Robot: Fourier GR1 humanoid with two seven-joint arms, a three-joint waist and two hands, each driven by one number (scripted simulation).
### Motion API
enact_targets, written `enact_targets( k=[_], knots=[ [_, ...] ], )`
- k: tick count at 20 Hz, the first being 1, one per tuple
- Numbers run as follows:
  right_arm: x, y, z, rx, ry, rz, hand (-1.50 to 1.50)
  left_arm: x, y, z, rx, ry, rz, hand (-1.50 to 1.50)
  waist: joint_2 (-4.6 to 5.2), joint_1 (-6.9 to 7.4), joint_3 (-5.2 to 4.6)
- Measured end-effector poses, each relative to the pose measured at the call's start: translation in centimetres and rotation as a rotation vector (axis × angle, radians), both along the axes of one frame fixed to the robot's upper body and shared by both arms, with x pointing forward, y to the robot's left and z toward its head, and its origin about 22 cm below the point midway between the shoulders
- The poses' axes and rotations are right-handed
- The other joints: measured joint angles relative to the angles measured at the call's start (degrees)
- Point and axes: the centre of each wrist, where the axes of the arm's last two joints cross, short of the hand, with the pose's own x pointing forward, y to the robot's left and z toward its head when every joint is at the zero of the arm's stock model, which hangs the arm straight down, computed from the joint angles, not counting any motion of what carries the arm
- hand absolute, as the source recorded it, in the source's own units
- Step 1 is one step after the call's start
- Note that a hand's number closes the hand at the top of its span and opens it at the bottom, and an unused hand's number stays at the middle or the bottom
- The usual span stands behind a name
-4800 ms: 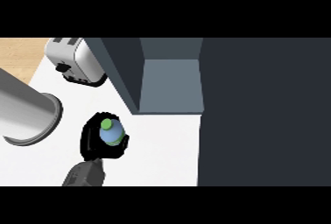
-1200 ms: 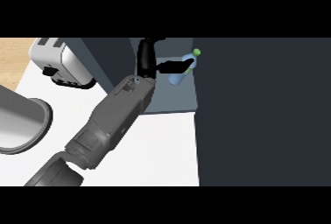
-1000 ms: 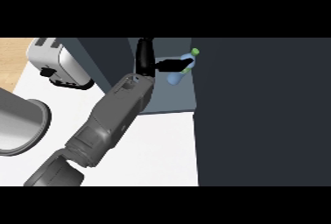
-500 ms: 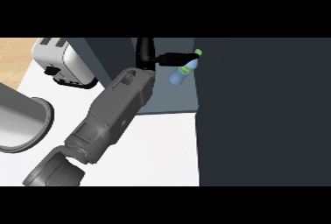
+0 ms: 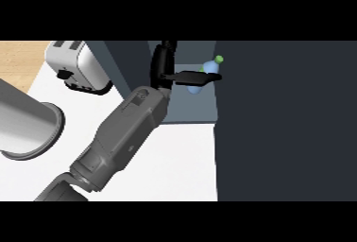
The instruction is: Pick up the bottled water, place it into the cabinet and close the cabinet
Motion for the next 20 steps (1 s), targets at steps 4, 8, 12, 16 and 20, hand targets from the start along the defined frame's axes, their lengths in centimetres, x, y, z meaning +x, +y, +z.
enact_targets(
  k=[4,8,12,16,20],
  knots=[
    [-0.1,0.0,0.0,0.0,0.008,-0.005,-1.5,-1.7,-0.4,-0.3,-0.023,0.006,-0.048,-1.5,-0.19,0.77,0.01],
    [0.1,0.2,0.0,0.009,0.008,-0.002,-1.5,-3.9,-1.0,-0.7,-0.059,0.016,-0.089,-1.5,-0.3,1.28,0.0],
    [0.2,0.7,-0.3,0.033,0.014,0.001,-1.5,-7.2,-0.9,-2.3,-0.091,0.019,-0.124,-1.5,-0.36,1.75,-0.01],
    [0.7,1.1,-0.4,0.046,0.004,-0.001,-1.5,-10.2,-0.4,-2.5,-0.109,0.026,-0.144,-1.5,-0.29,1.87,0.0],
    [1.4,1.6,-0.3,0.051,0.01,0.027,-1.5,-13.2,0.7,-2.4,-0.137,0.038,-0.162,-1.5,-0.21,2.03,-0.01]
  ],
)
